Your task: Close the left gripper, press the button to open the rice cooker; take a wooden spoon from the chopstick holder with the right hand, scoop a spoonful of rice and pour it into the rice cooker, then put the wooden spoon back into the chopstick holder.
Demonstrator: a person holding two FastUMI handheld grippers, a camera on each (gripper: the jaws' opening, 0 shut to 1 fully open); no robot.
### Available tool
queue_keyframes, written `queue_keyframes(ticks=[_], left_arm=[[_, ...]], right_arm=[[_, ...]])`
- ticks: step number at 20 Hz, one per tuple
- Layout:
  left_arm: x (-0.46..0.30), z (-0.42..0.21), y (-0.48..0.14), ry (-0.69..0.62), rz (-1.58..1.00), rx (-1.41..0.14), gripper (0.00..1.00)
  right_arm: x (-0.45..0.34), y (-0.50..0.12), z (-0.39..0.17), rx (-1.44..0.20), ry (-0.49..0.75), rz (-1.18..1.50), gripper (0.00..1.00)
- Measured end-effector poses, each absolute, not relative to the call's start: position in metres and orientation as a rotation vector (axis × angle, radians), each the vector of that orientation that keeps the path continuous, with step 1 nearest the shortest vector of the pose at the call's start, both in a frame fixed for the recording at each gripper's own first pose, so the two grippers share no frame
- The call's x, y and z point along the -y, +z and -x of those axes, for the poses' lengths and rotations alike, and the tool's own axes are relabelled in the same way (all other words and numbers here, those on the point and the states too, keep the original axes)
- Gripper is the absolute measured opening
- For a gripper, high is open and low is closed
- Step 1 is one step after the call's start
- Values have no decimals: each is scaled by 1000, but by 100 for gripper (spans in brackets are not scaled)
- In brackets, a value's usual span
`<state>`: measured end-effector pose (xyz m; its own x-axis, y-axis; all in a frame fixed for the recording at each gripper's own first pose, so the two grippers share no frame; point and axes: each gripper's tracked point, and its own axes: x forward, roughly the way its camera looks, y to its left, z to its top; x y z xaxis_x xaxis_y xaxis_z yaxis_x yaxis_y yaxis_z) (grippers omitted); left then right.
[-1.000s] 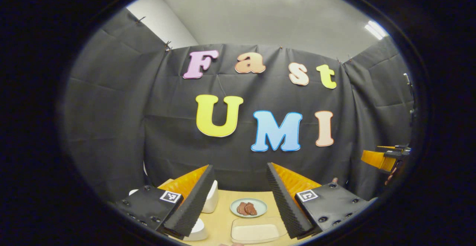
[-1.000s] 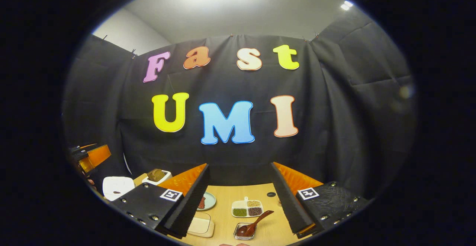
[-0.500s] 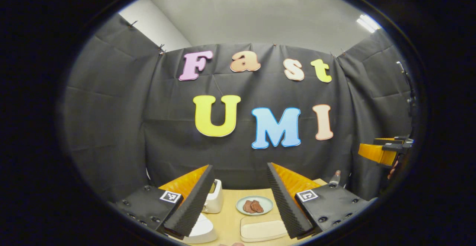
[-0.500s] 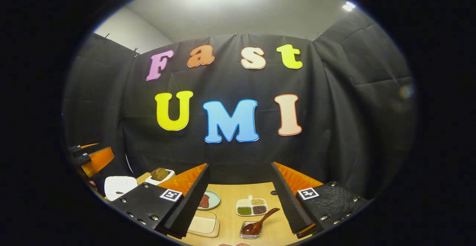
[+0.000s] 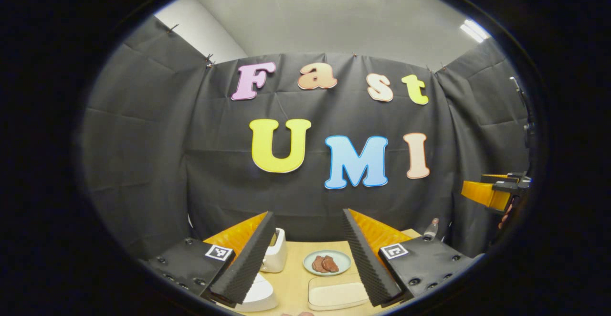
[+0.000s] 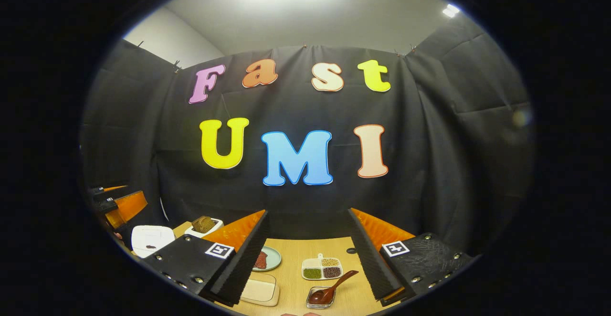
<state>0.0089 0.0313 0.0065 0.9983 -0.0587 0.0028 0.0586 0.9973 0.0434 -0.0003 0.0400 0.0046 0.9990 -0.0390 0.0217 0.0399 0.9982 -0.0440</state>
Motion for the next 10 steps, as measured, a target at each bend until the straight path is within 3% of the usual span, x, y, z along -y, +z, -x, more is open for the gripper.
queue_keyframes(ticks=[10], left_arm=[[-29, -6, 11, -91, -48, 16, 96]], right_arm=[[-47, 15, -6, 41, -31, 57, 98]])
